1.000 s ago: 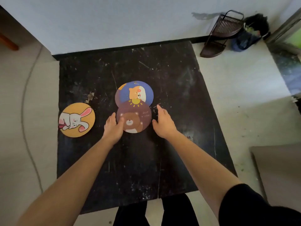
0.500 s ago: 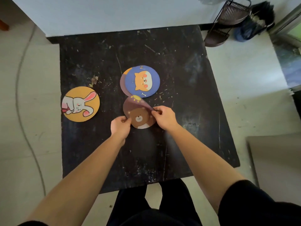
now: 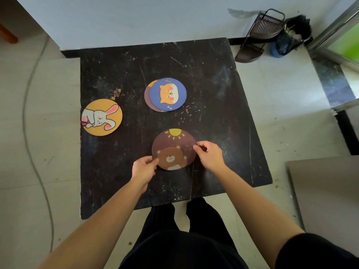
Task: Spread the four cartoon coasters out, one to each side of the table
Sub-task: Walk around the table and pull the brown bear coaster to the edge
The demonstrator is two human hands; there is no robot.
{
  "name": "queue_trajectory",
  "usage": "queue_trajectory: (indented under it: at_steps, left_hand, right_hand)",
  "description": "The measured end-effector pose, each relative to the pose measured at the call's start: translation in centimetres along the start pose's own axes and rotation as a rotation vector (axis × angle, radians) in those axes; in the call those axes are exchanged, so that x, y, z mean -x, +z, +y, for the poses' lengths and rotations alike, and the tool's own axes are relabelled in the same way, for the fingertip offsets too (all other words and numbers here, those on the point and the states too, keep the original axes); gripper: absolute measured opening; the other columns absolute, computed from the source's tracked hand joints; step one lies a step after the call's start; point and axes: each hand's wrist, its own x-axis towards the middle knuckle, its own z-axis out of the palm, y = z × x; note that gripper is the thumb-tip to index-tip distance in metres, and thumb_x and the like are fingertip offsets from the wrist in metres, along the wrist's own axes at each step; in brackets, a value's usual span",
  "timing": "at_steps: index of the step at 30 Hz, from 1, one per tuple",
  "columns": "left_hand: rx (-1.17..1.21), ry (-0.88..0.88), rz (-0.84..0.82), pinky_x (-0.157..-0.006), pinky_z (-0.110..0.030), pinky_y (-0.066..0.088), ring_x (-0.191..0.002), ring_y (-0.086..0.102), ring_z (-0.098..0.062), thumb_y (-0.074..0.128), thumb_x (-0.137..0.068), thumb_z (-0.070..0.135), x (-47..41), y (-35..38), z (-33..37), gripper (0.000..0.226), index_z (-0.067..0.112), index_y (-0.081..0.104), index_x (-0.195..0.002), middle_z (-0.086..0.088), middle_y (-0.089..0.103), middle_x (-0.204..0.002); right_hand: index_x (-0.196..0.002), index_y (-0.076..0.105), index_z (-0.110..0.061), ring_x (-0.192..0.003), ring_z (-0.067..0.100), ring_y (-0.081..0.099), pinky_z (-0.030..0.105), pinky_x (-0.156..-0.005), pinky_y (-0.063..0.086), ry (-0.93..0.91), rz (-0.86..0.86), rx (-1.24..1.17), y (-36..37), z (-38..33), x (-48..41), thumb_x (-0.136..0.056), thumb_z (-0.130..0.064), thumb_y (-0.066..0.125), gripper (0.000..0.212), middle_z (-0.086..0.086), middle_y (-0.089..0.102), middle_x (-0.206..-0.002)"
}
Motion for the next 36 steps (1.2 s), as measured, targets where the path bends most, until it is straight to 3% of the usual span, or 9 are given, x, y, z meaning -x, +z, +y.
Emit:
queue_trajectory:
  at_steps: [6,12,18,22,26,28,30,33,36]
  left_hand:
    - [-0.231,-0.08,-0.01,-0.09,-0.043,0.056,-0.097,0.068,-0.027,0.074,-0.085,0.019,0.0,-0.3,-3.0,0.032,0.007,0.068,-0.114,-0.009,0.072,-0.1]
    - [-0.38,-0.06,0.047,-0.08,-0.033,0.054,-0.086,0.067,-0.021,0.078,-0.08,0.022,0.3,0.1,-4.2,0.019,0.012,0.071,-0.095,-0.002,0.071,-0.084]
    - [-0.497,-0.028,0.044,-0.077,-0.032,0.053,-0.081,0.064,-0.021,0.077,-0.082,0.021,0.5,0.1,-4.2,0.011,0.015,0.068,-0.084,0.0,0.066,-0.075]
    - [-0.549,-0.034,0.028,-0.072,-0.032,0.052,-0.073,0.063,-0.022,0.077,-0.081,0.018,0.6,0.0,-4.3,0.022,0.019,0.063,-0.064,-0.004,0.068,-0.073]
    - [-0.6,-0.025,0.015,-0.069,-0.031,0.051,-0.068,0.061,-0.019,0.075,-0.083,0.019,0.4,0.0,-4.2,0.025,0.017,0.064,-0.062,-0.004,0.067,-0.071]
    - [-0.711,-0.005,-0.018,-0.073,-0.034,0.055,-0.077,0.066,-0.023,0.074,-0.084,0.026,0.4,0.0,-3.8,0.019,0.015,0.066,-0.07,-0.004,0.069,-0.078]
    - [-0.882,0.063,-0.035,-0.081,-0.038,0.054,-0.098,0.065,-0.028,0.07,-0.085,0.037,0.6,-0.2,-2.7,0.026,0.015,0.064,-0.099,-0.007,0.068,-0.101]
    - [-1.119,0.299,0.006,-0.105,-0.049,0.042,-0.131,0.047,-0.031,0.055,-0.093,0.046,-0.1,-1.1,0.2,0.055,0.016,0.046,-0.138,-0.01,0.049,-0.142]
    - [-1.131,0.603,0.111,-0.117,-0.054,0.025,-0.148,0.023,-0.032,0.04,-0.098,0.047,-0.6,-2.5,5.2,0.06,0.017,0.033,-0.15,-0.011,0.026,-0.161]
  right_hand:
    - [-0.098,0.074,-0.011,-0.097,0.025,0.067,0.027,-0.076,0.044,0.131,-0.203,0.114,1.6,3.9,1.2,-0.095,-0.029,0.064,0.021,0.003,0.071,-0.091]
    - [-0.109,0.07,-0.014,-0.097,0.023,0.067,0.022,-0.075,0.042,0.168,-0.154,0.166,3.0,5.2,2.2,-0.093,-0.029,0.066,0.022,0.005,0.074,-0.1]
    - [-0.114,0.069,-0.017,-0.099,0.024,0.068,0.031,-0.082,0.051,0.152,-0.16,0.238,3.3,5.2,2.3,-0.093,-0.031,0.066,0.025,0.004,0.075,-0.103]
    - [-0.113,0.069,-0.019,-0.097,0.023,0.069,0.033,-0.082,0.054,0.164,-0.18,0.259,3.3,5.1,2.3,-0.094,-0.031,0.065,0.023,0.001,0.075,-0.101]
    - [-0.11,0.069,-0.02,-0.095,0.025,0.07,0.037,-0.082,0.057,0.152,-0.189,0.312,3.4,4.9,2.2,-0.093,-0.032,0.064,0.021,0.002,0.075,-0.099]
    - [-0.112,0.067,-0.019,-0.098,0.027,0.068,0.039,-0.083,0.057,0.137,-0.198,0.374,3.2,4.5,2.2,-0.093,-0.034,0.063,0.024,0.004,0.074,-0.104]
    - [-0.121,0.061,-0.018,-0.107,0.029,0.064,0.042,-0.086,0.055,0.086,-0.186,0.456,2.7,3.9,2.2,-0.094,-0.037,0.06,0.033,0.006,0.067,-0.115]
    - [-0.14,0.044,-0.016,-0.124,0.032,0.052,0.047,-0.094,0.049,-0.012,-0.079,0.546,0.7,2.0,1.5,-0.099,-0.042,0.051,0.05,0.011,0.05,-0.137]
    - [-0.152,0.03,-0.015,-0.142,0.036,0.035,0.05,-0.107,0.039,-0.136,0.131,0.592,-2.6,-1.4,0.1,-0.102,-0.044,0.042,0.059,0.016,0.029,-0.159]
